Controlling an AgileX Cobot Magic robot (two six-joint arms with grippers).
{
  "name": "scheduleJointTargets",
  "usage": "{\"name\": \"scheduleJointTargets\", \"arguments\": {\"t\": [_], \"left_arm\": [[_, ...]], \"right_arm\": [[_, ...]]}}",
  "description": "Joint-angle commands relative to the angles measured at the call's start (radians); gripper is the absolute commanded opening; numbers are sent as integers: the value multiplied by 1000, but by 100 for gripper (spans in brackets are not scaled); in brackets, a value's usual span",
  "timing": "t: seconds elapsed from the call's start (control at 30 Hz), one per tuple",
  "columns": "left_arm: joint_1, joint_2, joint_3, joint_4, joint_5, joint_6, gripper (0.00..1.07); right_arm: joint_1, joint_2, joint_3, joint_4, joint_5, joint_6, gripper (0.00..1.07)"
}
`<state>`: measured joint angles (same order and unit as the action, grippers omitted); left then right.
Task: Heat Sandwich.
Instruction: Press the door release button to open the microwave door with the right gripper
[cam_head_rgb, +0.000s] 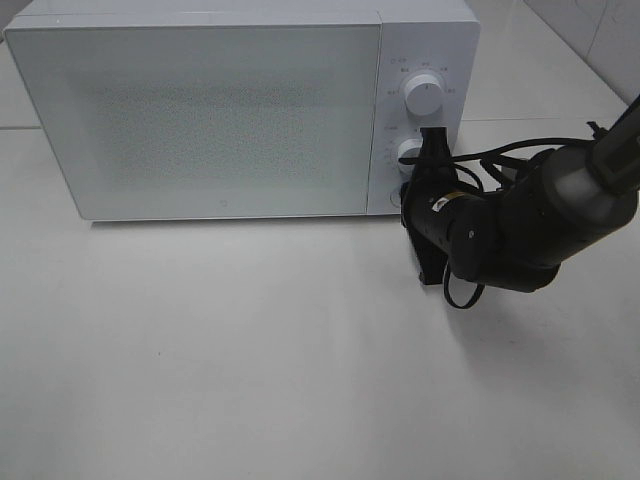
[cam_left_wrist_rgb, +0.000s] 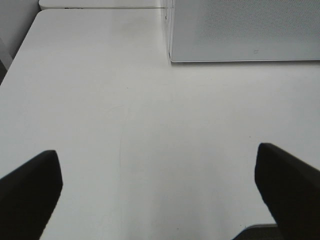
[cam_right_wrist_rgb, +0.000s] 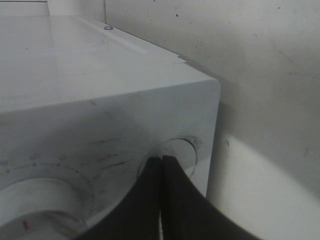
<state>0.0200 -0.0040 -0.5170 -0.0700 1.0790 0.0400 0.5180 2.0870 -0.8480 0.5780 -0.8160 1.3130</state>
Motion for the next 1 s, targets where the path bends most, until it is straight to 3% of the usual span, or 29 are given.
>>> {"name": "scheduleJointTargets", "arguments": {"t": [0.03,0.37,1.0], "left_arm": [[-4,-9,2,-2,-9,-1,100],[-4,-9,2,-2,-9,-1,100],[-4,-9,2,-2,-9,-1,100]], "right_arm": [[-7,-1,-8,-1,-6,-23,0],[-7,29,-48,4,-17,-22,0],[-7,30,-134,38,-256,-111,0]]}}
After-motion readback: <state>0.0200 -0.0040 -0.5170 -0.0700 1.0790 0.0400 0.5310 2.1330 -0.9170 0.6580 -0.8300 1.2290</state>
